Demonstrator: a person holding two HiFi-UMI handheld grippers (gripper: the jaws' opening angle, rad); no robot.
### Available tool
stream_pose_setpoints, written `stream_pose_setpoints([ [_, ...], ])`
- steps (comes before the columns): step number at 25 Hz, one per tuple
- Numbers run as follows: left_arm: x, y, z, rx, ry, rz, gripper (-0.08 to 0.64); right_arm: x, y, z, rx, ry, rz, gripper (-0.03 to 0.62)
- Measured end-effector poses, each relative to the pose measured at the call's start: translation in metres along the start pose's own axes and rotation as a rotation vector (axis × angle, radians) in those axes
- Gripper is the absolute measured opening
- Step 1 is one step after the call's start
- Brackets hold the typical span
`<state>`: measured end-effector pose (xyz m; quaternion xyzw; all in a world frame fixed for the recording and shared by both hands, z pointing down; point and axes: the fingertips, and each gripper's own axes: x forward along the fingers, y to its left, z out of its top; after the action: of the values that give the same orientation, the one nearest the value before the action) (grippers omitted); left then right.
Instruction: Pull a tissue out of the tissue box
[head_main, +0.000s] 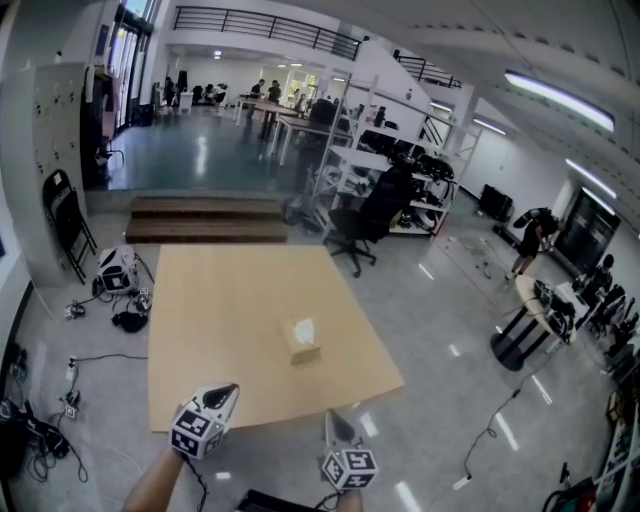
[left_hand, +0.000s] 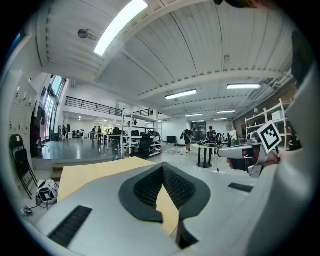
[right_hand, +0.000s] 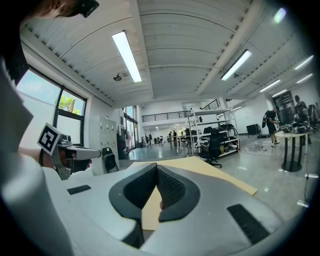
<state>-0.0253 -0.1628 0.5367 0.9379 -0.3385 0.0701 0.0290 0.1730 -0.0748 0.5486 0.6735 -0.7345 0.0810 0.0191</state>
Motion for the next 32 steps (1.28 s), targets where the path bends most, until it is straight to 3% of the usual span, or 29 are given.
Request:
stream_pose_setpoints([
  [14, 0.012, 0.015, -0.01, -0.018, 0.019, 0.022, 0.008, 0.031, -0.003, -0.005, 0.003, 0.014, 0.024, 0.011],
  [32, 0.093, 0.061, -0.006, -0.043, 0.029, 0.054, 0.008, 0.118, -0.043, 0.005, -0.004, 0.045, 0.057, 0.011],
])
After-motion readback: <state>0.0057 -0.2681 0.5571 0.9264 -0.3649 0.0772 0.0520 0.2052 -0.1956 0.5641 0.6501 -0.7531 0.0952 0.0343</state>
